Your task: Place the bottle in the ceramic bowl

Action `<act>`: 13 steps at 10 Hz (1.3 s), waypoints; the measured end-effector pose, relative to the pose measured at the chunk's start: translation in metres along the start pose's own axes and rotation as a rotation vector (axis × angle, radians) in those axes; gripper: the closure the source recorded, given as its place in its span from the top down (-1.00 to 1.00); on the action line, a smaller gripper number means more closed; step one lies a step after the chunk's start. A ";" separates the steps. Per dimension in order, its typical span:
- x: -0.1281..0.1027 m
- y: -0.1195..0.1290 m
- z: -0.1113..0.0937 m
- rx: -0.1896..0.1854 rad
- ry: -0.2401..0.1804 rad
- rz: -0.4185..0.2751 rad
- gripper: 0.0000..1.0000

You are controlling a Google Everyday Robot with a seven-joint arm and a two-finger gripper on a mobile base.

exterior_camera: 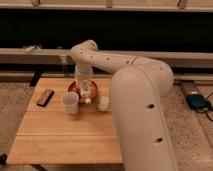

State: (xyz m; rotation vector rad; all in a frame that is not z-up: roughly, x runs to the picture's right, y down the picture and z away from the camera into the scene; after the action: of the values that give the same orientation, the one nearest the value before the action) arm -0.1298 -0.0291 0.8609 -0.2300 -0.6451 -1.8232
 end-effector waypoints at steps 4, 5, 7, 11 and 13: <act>0.020 0.015 0.014 -0.043 0.014 0.033 0.60; 0.022 0.013 0.017 -0.049 0.018 0.032 0.60; 0.023 0.011 0.020 -0.055 0.022 0.028 0.60; 0.021 0.019 0.015 -0.037 0.026 0.040 0.60; 0.021 0.014 0.015 -0.031 0.024 0.036 0.60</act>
State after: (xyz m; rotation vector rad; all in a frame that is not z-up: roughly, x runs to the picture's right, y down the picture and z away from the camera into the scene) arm -0.1267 -0.0409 0.8876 -0.2388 -0.5924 -1.8001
